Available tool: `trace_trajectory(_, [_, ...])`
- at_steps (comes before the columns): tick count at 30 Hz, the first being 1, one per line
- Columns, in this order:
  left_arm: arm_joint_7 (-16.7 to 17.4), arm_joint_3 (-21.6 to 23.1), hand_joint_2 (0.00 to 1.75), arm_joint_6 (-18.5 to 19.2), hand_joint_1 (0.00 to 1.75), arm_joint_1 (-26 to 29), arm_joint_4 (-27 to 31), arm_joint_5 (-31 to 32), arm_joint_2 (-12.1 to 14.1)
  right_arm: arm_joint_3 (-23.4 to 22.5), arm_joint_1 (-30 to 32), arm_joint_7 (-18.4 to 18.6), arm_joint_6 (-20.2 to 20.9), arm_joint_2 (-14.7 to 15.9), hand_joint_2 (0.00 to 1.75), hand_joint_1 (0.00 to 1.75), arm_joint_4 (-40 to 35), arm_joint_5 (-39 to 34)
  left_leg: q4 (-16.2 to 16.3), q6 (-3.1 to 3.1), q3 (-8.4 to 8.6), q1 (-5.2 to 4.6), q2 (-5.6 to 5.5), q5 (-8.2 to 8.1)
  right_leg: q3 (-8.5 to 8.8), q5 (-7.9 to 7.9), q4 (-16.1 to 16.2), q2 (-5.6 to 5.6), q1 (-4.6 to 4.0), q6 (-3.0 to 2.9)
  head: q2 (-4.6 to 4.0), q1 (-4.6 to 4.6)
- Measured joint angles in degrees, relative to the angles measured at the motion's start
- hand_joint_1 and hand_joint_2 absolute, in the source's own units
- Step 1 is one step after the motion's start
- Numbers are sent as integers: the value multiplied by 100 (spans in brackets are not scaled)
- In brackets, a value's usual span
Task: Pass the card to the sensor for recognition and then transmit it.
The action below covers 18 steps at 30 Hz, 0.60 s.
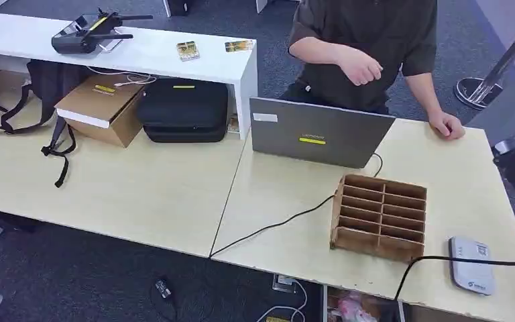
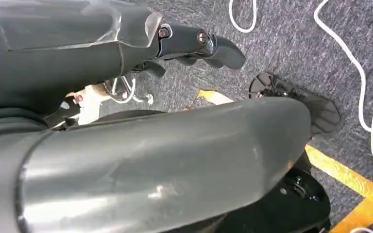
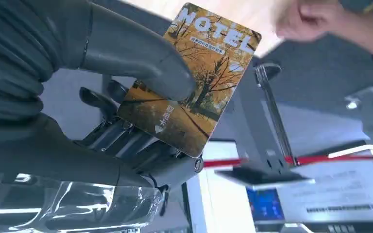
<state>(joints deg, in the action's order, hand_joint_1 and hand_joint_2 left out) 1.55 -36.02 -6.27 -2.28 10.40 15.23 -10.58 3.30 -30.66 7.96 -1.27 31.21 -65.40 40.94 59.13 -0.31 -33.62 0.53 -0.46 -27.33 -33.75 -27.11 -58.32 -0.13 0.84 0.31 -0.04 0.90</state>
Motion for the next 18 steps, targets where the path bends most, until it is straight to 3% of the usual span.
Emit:
trace_trajectory(12, [0,0,0,0,0,-35,0,30,-107,50,-97,328,117,-11,175,175,-867,699,-1,0,-2,1,-2,0,1,-1,-1,-4,-1,2,0,2])
trace_trajectory(18, [0,0,0,0,0,-96,0,142,-144,155,-233,227,278,-160,175,175,-990,1122,-3,0,-11,1,-4,1,0,-1,-5,-5,-1,2,0,2])
